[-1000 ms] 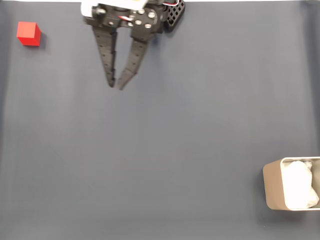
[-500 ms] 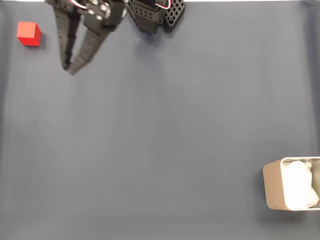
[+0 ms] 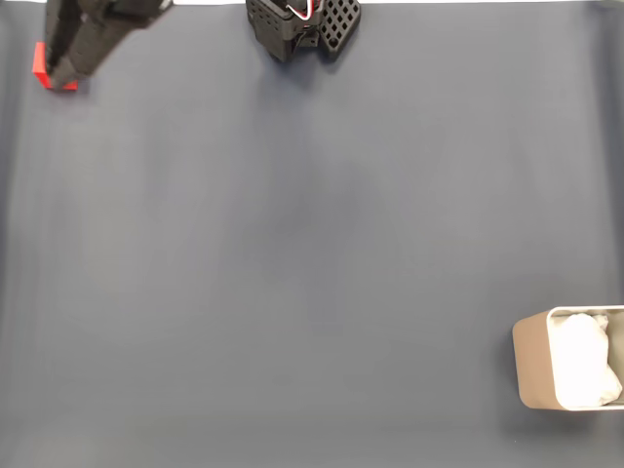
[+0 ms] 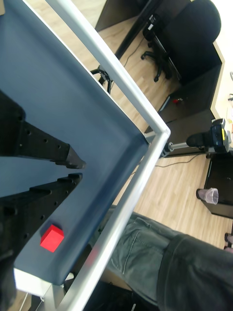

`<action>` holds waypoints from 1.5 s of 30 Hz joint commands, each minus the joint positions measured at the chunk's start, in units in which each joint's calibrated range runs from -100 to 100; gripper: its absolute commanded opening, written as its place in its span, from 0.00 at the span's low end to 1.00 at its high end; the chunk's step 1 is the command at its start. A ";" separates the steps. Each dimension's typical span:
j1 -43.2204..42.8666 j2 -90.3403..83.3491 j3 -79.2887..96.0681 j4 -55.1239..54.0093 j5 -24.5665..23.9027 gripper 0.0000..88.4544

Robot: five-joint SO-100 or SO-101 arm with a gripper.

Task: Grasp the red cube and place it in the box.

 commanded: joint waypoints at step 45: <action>28.08 10.10 0.53 -1.91 -2.10 0.00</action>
